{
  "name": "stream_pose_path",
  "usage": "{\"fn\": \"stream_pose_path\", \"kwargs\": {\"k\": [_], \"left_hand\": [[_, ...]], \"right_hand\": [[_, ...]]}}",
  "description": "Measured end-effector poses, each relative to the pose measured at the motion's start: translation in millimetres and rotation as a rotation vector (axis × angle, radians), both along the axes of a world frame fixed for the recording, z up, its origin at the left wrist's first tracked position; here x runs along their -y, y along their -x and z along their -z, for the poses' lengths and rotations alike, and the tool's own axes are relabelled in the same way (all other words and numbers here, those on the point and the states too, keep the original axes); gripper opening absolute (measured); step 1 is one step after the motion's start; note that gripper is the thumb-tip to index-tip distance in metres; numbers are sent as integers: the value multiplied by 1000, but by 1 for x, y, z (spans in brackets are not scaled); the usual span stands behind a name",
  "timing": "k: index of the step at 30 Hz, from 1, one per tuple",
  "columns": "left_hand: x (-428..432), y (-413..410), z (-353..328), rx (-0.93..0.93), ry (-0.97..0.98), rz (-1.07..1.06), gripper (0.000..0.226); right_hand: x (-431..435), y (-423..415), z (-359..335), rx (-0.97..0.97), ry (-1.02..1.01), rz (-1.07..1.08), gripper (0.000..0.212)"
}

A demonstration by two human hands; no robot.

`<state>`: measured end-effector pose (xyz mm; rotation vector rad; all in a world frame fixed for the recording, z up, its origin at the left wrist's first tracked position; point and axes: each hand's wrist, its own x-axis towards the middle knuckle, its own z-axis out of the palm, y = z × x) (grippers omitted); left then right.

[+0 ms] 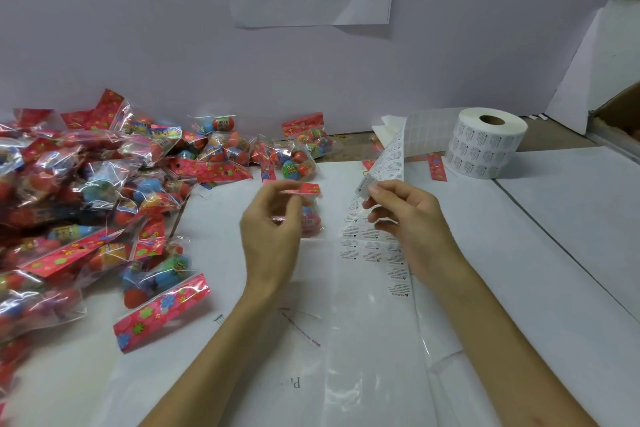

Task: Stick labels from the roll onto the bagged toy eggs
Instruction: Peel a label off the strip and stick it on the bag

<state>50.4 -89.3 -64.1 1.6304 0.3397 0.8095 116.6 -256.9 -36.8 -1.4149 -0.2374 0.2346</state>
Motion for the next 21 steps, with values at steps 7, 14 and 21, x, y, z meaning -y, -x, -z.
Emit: {"fn": "stream_pose_path", "kwargs": {"k": [7,14,21], "left_hand": [[-36,0,6,-566,-475,-329,49],[-38,-1,17,-825,-752,-224,71],[-27,0,5,-357,-191,6,32]], "right_hand": [[-1,0,-1,-48,23,-29,18],[-3,2,-2,-22,42,-40,22],[-2,3,0,-23,55,-38,21]]}}
